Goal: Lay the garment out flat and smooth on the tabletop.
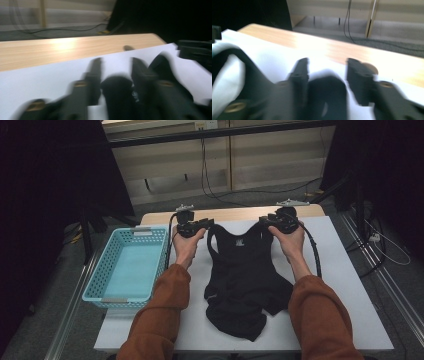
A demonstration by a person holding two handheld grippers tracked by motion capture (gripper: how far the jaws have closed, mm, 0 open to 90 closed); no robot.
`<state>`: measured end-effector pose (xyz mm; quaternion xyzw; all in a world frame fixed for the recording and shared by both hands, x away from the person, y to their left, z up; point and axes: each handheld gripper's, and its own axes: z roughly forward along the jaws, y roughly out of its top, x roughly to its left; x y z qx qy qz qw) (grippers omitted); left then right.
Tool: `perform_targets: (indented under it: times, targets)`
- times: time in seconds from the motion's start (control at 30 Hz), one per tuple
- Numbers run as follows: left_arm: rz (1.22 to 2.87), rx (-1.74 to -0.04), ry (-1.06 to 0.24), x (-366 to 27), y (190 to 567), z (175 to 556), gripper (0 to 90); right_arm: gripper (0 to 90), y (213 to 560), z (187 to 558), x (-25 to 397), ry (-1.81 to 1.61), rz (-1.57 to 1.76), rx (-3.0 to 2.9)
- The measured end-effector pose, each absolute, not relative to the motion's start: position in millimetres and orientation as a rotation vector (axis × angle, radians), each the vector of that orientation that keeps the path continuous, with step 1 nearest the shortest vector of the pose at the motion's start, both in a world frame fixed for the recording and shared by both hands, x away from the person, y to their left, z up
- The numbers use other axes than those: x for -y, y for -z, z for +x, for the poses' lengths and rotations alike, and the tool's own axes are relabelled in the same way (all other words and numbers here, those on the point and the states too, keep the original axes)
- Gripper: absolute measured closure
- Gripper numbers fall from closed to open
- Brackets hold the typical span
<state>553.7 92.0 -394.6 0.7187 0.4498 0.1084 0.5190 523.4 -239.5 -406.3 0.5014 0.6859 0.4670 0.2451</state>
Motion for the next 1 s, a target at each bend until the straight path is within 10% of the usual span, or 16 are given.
perform_targets:
  times: [0.63, 1.0]
  targets:
    - [1.839, -0.871, -0.3, -90, 387, 489, 20.4, 31.7, 398, 464, 240, -1.299, 1.233, -1.989]
    - [1.89, -0.809, -0.348, -105, 388, 450, 9.1, 44.4, 394, 416, 240, -1.349, 1.146, -2.079]
